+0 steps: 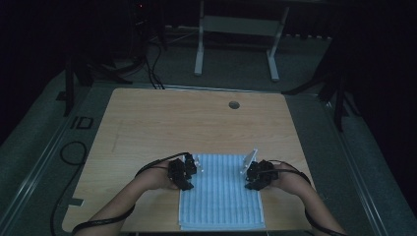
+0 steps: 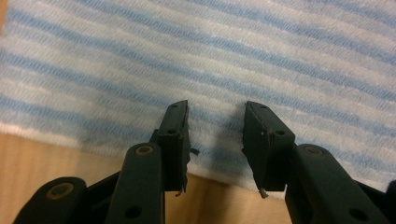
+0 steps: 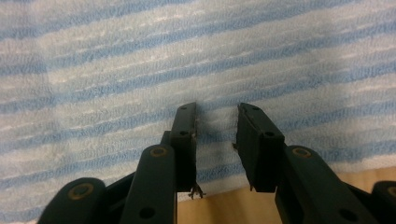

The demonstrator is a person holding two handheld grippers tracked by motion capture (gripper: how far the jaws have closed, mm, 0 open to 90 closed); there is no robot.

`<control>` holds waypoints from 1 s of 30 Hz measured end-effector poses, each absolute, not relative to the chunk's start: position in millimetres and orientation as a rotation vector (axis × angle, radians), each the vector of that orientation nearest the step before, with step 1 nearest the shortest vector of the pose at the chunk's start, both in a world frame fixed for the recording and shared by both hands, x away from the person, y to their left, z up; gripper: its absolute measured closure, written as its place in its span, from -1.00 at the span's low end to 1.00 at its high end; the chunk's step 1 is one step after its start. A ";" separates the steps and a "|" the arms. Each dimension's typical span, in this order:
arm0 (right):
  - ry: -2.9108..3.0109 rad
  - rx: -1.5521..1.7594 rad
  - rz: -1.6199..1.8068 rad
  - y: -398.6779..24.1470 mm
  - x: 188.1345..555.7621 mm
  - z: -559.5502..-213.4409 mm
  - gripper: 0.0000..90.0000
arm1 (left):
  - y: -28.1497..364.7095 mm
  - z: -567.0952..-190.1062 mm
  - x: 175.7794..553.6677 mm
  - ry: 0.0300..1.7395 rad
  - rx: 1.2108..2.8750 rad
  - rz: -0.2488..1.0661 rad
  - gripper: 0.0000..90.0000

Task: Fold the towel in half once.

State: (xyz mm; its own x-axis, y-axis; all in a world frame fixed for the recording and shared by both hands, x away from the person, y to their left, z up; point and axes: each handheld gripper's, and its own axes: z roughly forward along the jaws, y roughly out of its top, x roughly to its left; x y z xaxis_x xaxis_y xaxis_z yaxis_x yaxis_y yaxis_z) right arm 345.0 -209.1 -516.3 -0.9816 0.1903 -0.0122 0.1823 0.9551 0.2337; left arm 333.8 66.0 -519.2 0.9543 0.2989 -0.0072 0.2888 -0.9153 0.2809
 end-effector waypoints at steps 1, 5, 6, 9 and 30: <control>3.072 0.293 0.362 -209.1 345.0 -516.3 0.51 | 66.0 -519.2 333.8 0.434 2.826 0.052 0.36; 3.075 0.316 0.374 -205.1 361.1 -516.7 0.51 | 71.7 -519.0 349.1 0.463 2.828 0.047 0.36; 3.075 0.318 0.373 -203.3 364.8 -516.8 0.51 | 72.9 -519.2 352.9 0.477 2.828 0.050 0.35; 3.079 0.334 0.366 -196.8 376.8 -516.7 0.51 | 76.0 -518.4 364.7 0.504 2.842 0.067 0.34; 2.972 0.458 0.431 -213.3 451.8 -471.2 0.39 | 109.4 -483.3 423.2 0.705 2.712 0.256 0.07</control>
